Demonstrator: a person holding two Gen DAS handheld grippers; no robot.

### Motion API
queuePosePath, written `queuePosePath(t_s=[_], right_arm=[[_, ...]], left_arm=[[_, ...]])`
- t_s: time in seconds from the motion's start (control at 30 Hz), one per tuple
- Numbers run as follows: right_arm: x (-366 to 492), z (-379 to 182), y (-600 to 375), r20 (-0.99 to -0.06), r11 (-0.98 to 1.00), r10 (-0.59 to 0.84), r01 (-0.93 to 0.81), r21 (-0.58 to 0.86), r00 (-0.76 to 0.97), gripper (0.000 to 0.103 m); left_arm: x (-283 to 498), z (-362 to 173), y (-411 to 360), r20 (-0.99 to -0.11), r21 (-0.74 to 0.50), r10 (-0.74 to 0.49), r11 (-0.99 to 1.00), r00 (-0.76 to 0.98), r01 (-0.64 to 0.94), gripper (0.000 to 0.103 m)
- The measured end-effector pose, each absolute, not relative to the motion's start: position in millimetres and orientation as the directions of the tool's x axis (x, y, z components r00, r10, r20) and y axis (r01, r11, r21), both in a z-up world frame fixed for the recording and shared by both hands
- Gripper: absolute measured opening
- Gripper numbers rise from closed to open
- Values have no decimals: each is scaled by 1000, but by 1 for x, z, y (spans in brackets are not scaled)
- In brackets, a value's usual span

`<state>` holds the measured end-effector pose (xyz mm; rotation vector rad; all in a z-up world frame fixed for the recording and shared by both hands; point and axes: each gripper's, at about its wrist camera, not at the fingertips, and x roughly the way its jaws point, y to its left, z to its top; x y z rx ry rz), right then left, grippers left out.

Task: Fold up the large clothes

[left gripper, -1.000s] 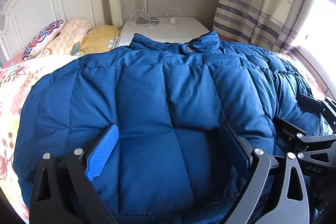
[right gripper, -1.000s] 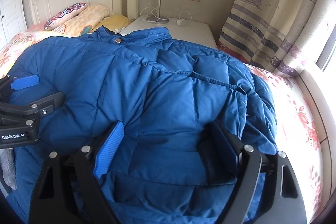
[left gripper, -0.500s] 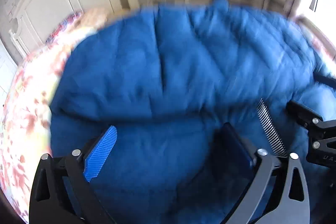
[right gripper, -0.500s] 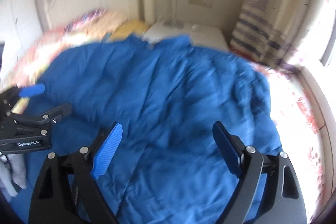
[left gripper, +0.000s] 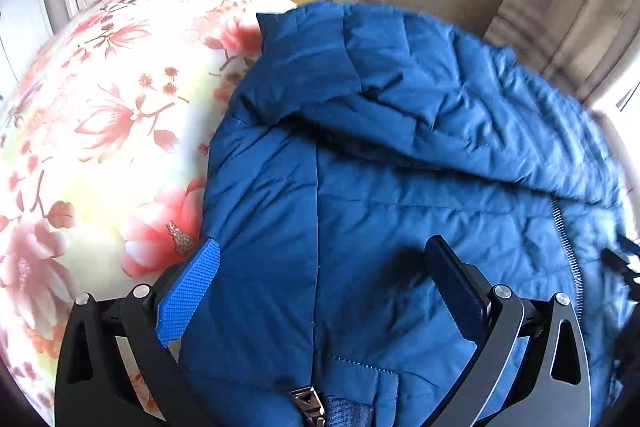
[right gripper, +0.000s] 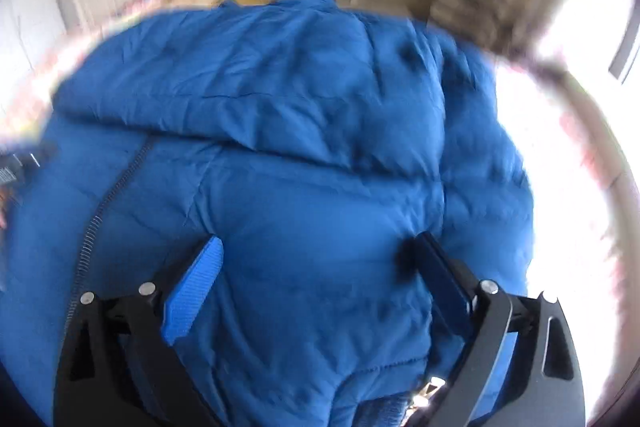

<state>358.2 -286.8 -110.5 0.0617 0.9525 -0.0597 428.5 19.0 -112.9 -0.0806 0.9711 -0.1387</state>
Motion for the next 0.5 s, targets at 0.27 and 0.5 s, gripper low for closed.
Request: queuePosePath(t_s=[0.27,0.5], right_arm=[[350,-105,-291,-811,994,-47,109,21,583,93],[321,-80,-225,-760,997,27,-74,-28,650,94]], left_arm=[[397,-88,-1,-782,-73,-104,994,614,75,98],[373,-118,-79,-814,126,-47,959,579,255,99]])
